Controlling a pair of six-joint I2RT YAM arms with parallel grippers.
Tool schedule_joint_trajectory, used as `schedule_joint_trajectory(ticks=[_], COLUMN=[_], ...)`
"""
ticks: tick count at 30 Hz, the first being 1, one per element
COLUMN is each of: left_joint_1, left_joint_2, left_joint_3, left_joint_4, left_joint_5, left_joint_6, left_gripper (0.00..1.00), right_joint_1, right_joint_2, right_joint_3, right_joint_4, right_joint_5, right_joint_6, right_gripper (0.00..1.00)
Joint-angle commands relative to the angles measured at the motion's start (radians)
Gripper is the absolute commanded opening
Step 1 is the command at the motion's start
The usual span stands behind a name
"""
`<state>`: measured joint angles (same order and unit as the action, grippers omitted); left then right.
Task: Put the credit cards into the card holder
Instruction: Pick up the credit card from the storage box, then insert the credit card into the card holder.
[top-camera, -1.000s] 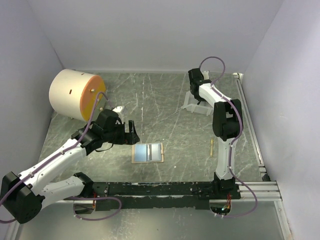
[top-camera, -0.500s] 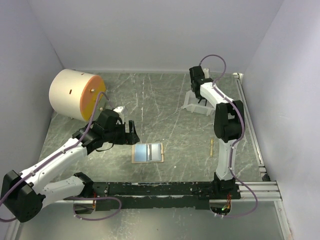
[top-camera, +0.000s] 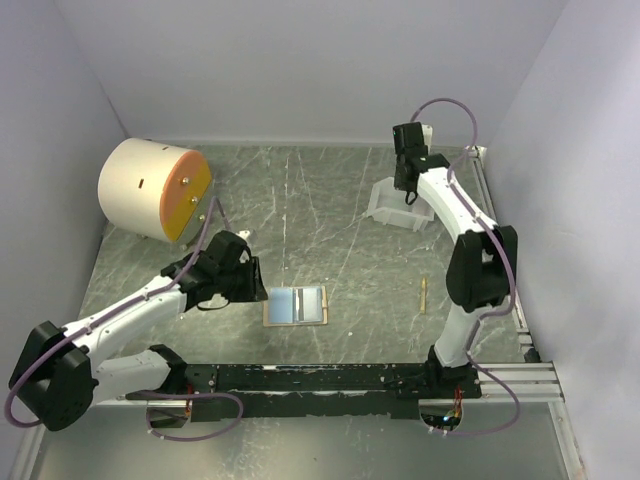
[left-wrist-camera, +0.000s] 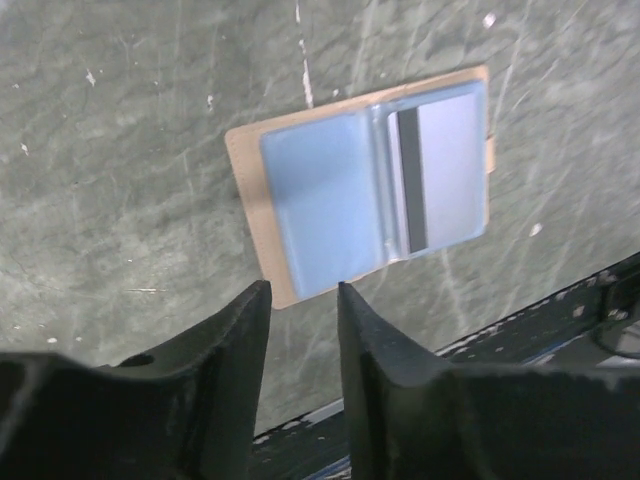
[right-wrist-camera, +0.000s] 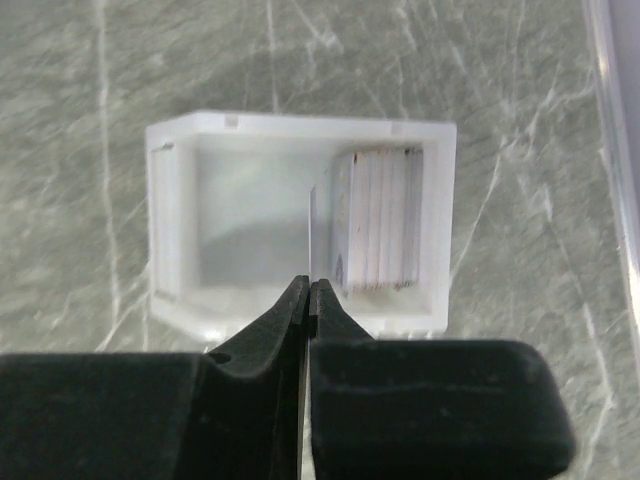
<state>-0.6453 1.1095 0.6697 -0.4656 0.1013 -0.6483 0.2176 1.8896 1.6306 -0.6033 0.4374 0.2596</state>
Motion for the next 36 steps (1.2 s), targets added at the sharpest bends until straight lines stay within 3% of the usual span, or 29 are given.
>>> schedule_joint_trajectory(ticks=[1,5,11,22,31,36], left_joint_1=[-0.002,-0.001,-0.001,0.0,-0.001,-0.001], left_joint_2=[0.006,0.009,0.067,0.153,0.194,0.194], left_joint_3=[-0.025,-0.049,-0.105,-0.135,-0.167,-0.202], left_joint_4=[0.067,0.101,0.179,0.264,0.294,0.335], left_joint_5=[0.037,0.038,0.07,0.077,0.083,0.113], left_joint_6=[-0.019,-0.038,-0.066,-0.091,-0.109,-0.13], left_gripper=[0.33,0.07,0.07,0.07,0.07,0.07], right_joint_1=[0.017,0.033,0.074,0.284,0.458,0.545], right_joint_2=[-0.138,-0.262,-0.444,-0.645,-0.624,-0.557], right_joint_3=[-0.1,-0.228,-0.437,-0.706,-0.844,-0.855], right_joint_4=[0.002,0.053,0.149,0.311,0.498,0.533], right_joint_5=[-0.117,-0.282,-0.477,-0.626,-0.67,-0.613], right_joint_6=[0.094,0.137,0.187,0.334,0.472,0.514], right_gripper=[0.0,0.0,0.0,0.0,0.0,0.0])
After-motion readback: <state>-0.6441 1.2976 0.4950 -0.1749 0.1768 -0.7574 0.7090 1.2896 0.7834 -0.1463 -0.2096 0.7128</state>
